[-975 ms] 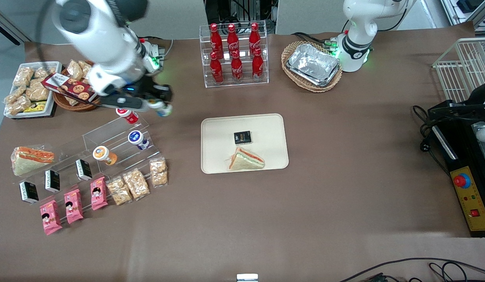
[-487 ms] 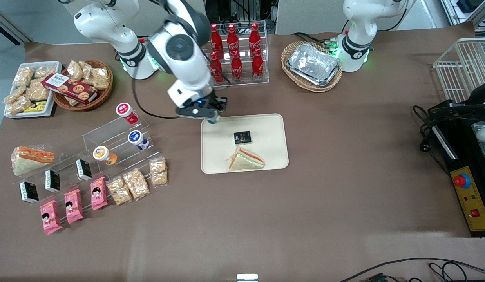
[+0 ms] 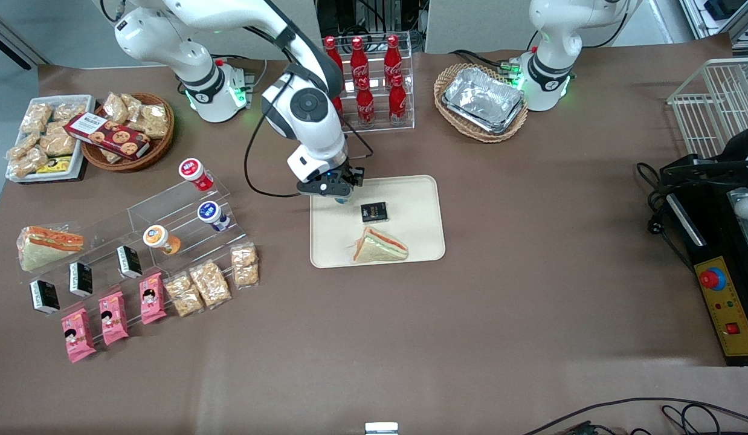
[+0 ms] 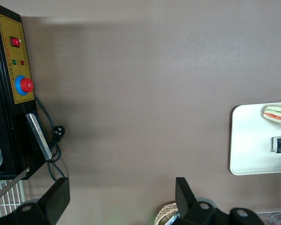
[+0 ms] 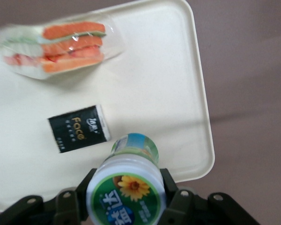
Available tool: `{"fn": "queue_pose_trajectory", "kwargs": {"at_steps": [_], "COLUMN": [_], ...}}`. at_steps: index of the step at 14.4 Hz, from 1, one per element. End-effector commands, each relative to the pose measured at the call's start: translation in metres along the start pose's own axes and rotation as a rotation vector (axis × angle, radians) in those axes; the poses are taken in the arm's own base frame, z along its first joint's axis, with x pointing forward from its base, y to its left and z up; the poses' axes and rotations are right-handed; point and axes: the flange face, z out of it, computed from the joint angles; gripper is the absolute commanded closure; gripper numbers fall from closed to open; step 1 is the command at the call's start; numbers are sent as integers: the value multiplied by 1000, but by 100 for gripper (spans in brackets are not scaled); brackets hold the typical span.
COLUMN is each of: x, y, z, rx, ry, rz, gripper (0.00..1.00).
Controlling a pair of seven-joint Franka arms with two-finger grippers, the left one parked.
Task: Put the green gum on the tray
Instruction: 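Carry the green gum bottle over the cream tray and lower it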
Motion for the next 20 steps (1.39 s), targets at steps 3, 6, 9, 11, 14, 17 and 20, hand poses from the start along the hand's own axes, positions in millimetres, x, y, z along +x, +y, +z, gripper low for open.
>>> {"fn": "queue_pose_trajectory", "kwargs": {"at_steps": [3, 6, 9, 11, 14, 17, 20], "x": [-18, -26, -30, -31, -30, -29, -14], "y": [11, 11, 10, 11, 11, 9, 10], "z": [46, 70, 82, 90, 90, 83, 35], "rx": [12, -4, -17, -25, -27, -25, -25], "ry": [46, 33, 34, 27, 27, 33, 78], "rz": [-14, -32, -52, -50, -46, -45, -72], "gripper": [73, 73, 73, 71, 14, 0, 0]}}
